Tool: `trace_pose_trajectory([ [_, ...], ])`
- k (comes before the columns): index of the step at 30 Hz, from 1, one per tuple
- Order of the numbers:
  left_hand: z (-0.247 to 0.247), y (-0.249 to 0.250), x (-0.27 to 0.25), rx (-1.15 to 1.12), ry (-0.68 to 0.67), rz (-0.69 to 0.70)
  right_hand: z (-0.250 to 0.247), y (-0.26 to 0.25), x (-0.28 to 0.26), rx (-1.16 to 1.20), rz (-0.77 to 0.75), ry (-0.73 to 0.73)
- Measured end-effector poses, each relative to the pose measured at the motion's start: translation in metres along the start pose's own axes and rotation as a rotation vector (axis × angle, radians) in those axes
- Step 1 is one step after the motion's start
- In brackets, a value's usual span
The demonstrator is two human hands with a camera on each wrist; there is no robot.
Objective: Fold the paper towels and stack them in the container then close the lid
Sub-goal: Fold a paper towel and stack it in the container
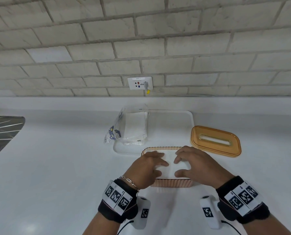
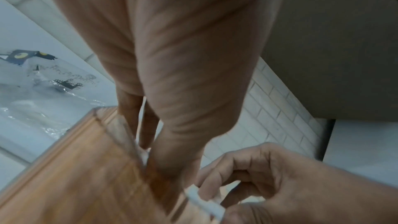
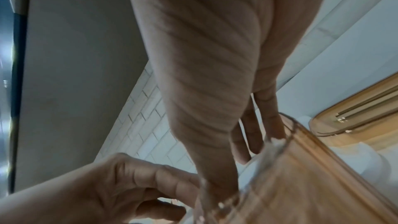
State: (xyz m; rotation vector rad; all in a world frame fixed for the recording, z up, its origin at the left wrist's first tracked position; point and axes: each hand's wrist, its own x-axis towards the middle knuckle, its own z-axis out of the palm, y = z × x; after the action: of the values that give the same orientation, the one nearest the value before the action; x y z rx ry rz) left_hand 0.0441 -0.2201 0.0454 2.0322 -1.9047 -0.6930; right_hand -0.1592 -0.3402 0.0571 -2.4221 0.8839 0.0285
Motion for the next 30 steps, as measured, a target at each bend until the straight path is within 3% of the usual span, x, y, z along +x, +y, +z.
trace_pose_trajectory([
  [9, -0.030, -0.006, 0.001, -0.052, -0.076, -0.026, -0.015, -0.007, -0.003, -0.052, -0.022, -0.117],
  [19, -0.037, -0.011, 0.004, -0.050, -0.056, -0.011, -0.019, -0.005, 0.005, -0.078, 0.003, -0.182],
  [26, -0.027, -0.019, 0.006, -0.115, 0.134, -0.012, -0.024, -0.010, 0.000, -0.076, -0.037, -0.115],
  [30, -0.027, -0.021, 0.005, -0.124, 0.086, -0.016, -0.017, -0.001, 0.000, 0.009, -0.047, -0.031],
])
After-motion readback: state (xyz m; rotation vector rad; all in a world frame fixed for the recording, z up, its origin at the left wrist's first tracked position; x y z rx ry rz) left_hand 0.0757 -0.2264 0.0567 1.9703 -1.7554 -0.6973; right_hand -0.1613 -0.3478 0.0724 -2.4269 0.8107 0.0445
